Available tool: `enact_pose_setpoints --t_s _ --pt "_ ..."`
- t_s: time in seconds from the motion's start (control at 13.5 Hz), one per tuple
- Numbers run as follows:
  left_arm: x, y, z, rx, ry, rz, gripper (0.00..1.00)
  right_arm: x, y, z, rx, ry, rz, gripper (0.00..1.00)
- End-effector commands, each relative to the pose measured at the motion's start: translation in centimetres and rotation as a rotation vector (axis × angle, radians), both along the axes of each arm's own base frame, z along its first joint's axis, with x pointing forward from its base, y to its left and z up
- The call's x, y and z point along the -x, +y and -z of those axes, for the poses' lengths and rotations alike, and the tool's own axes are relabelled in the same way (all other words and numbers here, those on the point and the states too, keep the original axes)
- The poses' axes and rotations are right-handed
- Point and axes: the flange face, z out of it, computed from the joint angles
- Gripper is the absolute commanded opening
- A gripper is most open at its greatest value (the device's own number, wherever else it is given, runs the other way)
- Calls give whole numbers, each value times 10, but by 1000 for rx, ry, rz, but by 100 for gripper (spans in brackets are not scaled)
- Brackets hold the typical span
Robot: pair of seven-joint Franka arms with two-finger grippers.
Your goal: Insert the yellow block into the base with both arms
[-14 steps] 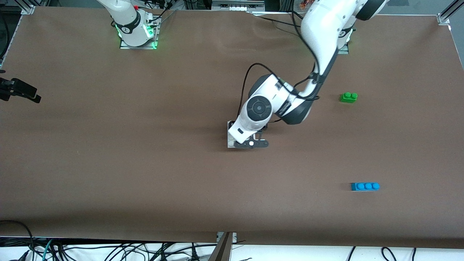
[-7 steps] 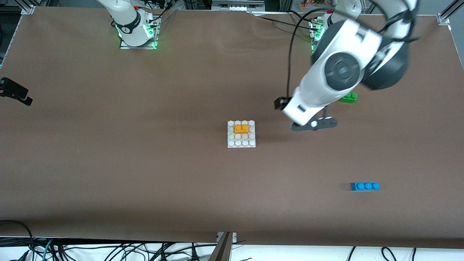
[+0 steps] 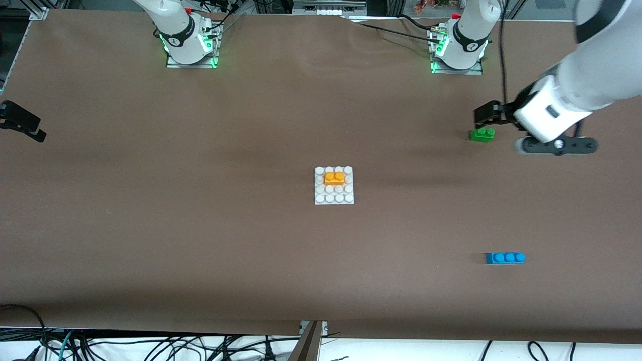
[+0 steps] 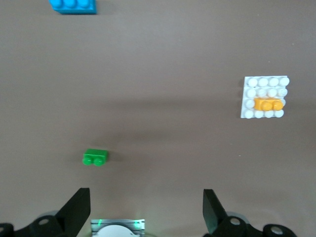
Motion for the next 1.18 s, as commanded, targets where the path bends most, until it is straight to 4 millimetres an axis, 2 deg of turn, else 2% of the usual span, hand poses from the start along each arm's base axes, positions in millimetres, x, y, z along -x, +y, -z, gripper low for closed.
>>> enact_pose_setpoints --t_s 0.0,0.07,0.22,0.3,0.74,1.11 --pt "25 39 -1 -19 -111 -22 100 -18 10 8 -1 -2 -12 100" --pt "30 43 -1 -19 -140 -32 100 -23 9 19 1 18 -16 100" --pt "41 48 2 -74 -152 -24 100 -21 9 19 1 26 -10 100" --pt "42 40 2 -101 -158 0 100 -22 8 20 11 23 -13 100" --pt "42 38 6 -96 -121 -16 100 -28 -4 19 24 -11 -4 100" --pt "42 38 7 -95 -114 -6 100 -28 0 24 26 6 -12 100"
